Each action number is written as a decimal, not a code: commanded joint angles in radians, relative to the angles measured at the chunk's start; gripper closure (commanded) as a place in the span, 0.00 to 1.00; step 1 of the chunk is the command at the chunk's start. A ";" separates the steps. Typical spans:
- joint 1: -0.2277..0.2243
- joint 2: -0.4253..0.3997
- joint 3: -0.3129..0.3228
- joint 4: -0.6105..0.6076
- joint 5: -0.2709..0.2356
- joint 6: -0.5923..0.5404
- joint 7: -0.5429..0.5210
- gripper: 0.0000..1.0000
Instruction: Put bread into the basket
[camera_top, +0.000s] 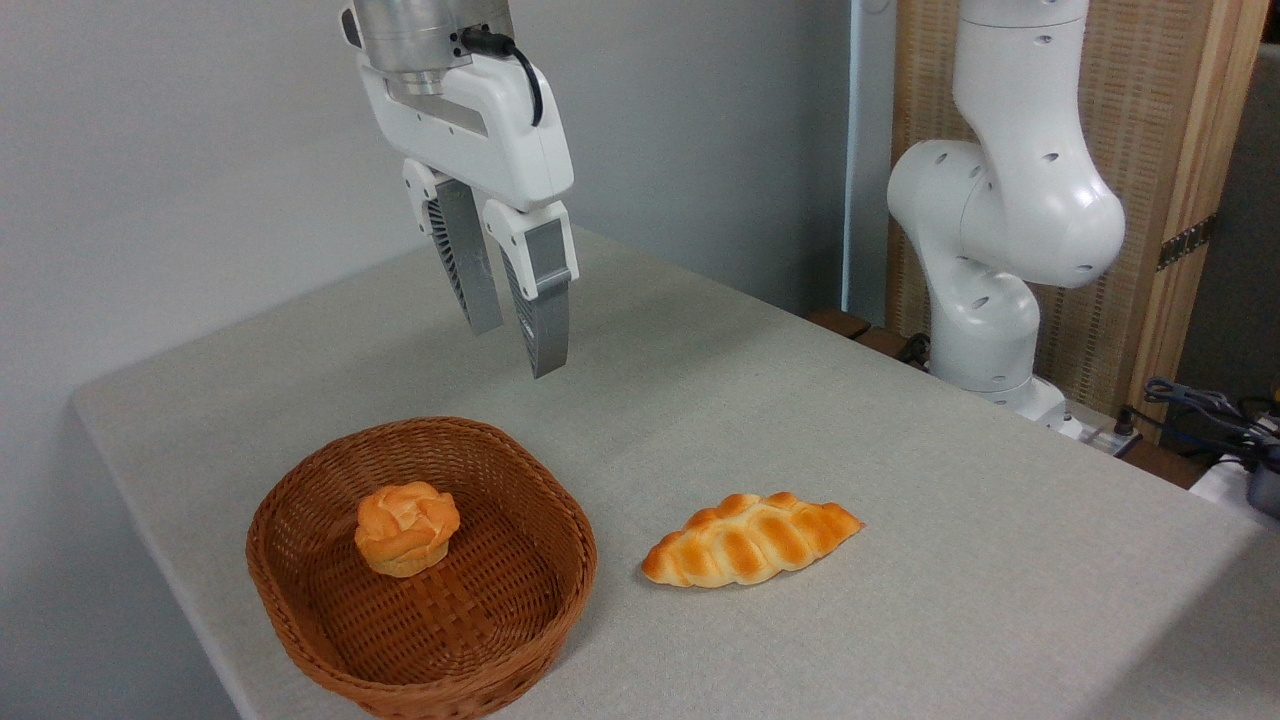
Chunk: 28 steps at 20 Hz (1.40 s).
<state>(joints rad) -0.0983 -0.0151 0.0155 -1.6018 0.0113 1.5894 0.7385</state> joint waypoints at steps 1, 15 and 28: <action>0.008 -0.017 -0.003 -0.010 0.001 -0.009 0.013 0.00; 0.009 -0.057 0.003 -0.079 0.012 0.049 0.028 0.00; 0.022 -0.186 0.063 -0.533 0.188 0.175 0.324 0.00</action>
<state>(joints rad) -0.0706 -0.1762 0.0548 -2.0519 0.1725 1.7291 0.9799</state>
